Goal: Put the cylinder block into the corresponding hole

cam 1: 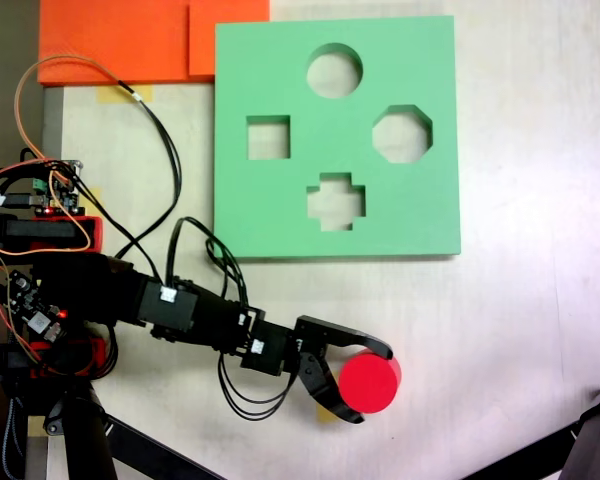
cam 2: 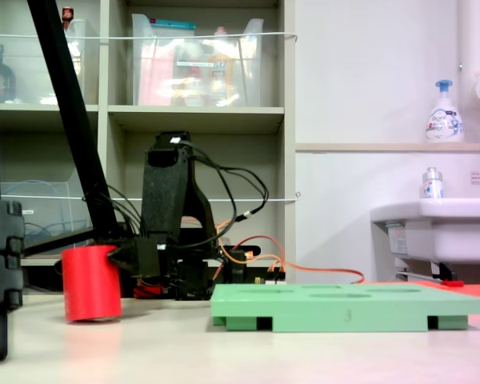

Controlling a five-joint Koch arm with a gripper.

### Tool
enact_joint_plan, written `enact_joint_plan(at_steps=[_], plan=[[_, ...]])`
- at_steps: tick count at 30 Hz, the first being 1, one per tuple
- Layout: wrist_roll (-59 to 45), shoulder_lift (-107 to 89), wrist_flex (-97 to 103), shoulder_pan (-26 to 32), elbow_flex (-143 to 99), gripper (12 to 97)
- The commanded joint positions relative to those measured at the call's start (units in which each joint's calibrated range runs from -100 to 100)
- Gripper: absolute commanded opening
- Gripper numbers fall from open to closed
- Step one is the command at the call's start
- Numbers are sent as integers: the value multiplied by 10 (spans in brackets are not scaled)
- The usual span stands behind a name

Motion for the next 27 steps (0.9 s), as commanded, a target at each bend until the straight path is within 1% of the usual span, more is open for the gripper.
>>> enact_joint_plan(at_steps=[1,3,4,11,14,17,19,21,22,26,27], plan=[[2,-58,33,0,-11,405],[2,-105,32,0,-31,364],[2,-133,28,2,-36,359],[-2,-357,-57,22,-69,359],[-3,-465,-122,42,-76,358],[-18,-587,-244,76,-65,323],[-30,-620,-304,105,-33,323],[-39,-620,-341,136,4,323],[-55,-615,-382,166,50,323],[-68,-566,-421,216,117,323],[-72,-539,-440,246,149,325]])
